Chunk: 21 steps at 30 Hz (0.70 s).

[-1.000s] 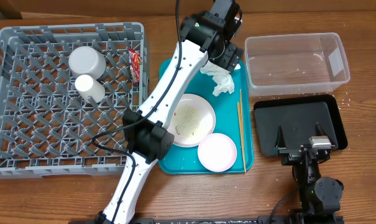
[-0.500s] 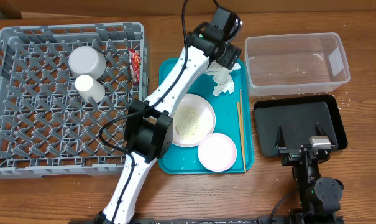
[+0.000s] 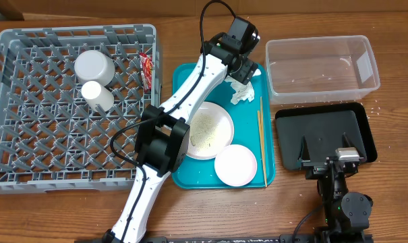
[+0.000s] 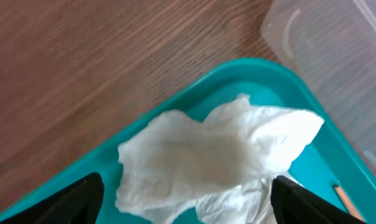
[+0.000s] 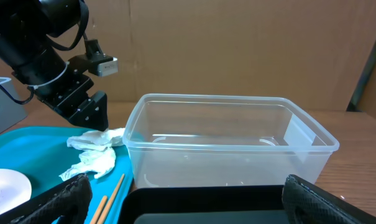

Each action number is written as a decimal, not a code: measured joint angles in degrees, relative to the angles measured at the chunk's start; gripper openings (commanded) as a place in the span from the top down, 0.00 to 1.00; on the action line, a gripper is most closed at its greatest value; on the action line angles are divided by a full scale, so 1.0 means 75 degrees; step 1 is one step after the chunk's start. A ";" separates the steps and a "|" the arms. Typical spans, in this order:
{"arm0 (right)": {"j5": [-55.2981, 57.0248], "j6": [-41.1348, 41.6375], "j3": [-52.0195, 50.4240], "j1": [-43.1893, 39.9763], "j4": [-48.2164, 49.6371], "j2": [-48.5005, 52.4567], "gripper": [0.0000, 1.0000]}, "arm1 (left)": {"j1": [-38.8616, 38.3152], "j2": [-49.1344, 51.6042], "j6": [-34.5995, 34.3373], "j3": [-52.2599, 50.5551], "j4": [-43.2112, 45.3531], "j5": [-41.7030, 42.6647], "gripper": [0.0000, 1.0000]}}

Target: Sort waste into correct bins and load items into the dishwasher

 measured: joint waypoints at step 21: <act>0.0000 0.0003 0.0000 0.0003 0.0000 0.0000 0.00 | 0.3485 -0.3832 -0.2629 0.1005 -0.3993 -0.1052 0.00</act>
